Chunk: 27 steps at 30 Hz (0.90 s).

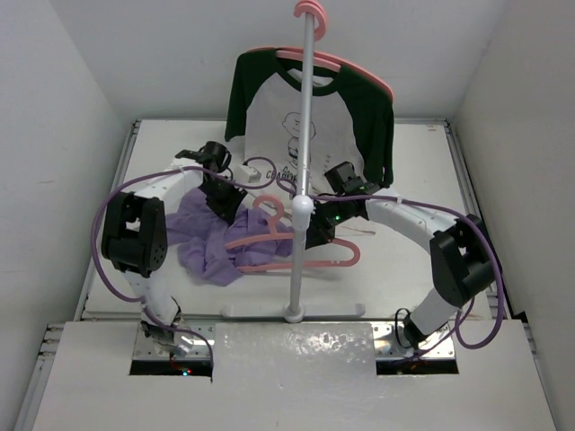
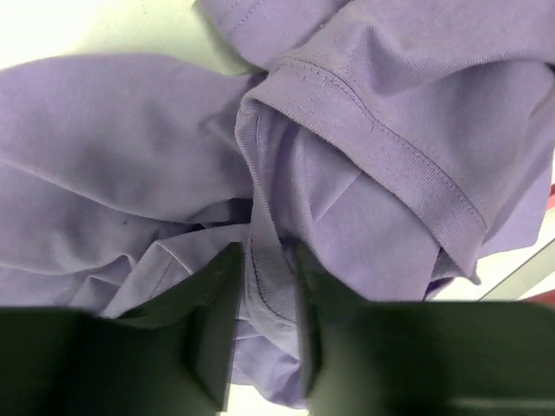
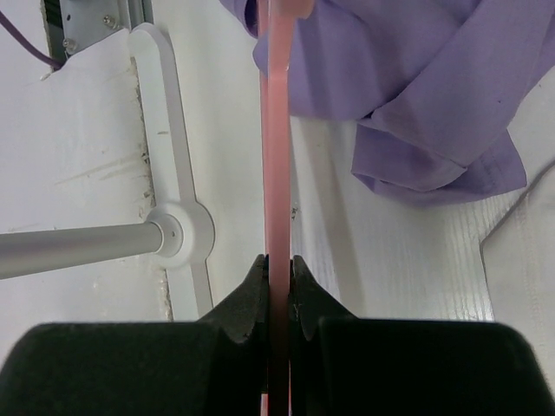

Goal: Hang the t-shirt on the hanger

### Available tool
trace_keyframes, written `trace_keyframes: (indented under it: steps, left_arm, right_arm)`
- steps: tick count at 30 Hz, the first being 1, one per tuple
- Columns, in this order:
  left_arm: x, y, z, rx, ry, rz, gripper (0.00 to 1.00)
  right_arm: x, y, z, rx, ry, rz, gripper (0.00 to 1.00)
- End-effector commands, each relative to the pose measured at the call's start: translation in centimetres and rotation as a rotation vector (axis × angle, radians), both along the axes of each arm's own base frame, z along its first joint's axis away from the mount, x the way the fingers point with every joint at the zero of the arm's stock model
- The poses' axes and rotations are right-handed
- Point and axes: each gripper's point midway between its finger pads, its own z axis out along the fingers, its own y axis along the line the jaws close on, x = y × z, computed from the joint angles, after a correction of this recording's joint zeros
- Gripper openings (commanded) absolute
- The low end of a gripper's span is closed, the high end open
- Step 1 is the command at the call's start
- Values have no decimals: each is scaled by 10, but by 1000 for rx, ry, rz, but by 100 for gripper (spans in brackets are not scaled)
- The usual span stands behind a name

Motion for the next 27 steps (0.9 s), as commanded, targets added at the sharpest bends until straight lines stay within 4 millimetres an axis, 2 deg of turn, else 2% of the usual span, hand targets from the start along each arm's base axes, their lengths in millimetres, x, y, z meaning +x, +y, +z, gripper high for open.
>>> trace_keyframes:
  steps: [1,2,4,5,8,9,12,14,15,17,20,23,24,27]
  left_arm:
    - [6,-1,-3,18,-10,-11,20]
    - [2,1,-6,33,11,-11,11]
    - [0,2,-10,39,32,-15,0]
    - [-1,2,-9,38,42,-16,0]
    - [18,-9,14,-12,-25,-42,0]
    - [33,-16,32,-38,-88,-61,0]
    - [52,-35,70,-126,-211,-141,0]
    - [53,-45,82,-147,-245,-199,0]
    - [57,-48,90,-153,-279,-241,0]
    - [52,-54,93,-185,-257,-276,0]
    - [46,-68,110,-260,-271,-352,0]
    - [42,-88,128,-305,-323,-420,0]
    - [37,-100,133,-317,-338,-456,0]
    - [28,-124,152,-389,-372,-514,0]
  right_arm:
    - [11,5,7,8,-47,10,0]
    - [12,6,9,9,-49,11,0]
    - [13,6,10,11,-54,11,0]
    - [13,6,10,13,-54,15,0]
    - [13,8,15,27,-66,33,0]
    - [14,9,16,33,-70,38,0]
    - [22,16,26,58,-94,59,0]
    - [29,21,34,68,-118,81,0]
    - [31,22,32,61,-113,89,0]
    - [38,26,38,66,-130,102,0]
    - [46,31,43,75,-146,110,0]
    - [58,37,52,97,-193,89,0]
    - [63,38,55,100,-210,79,0]
    - [72,45,73,125,-266,70,0]
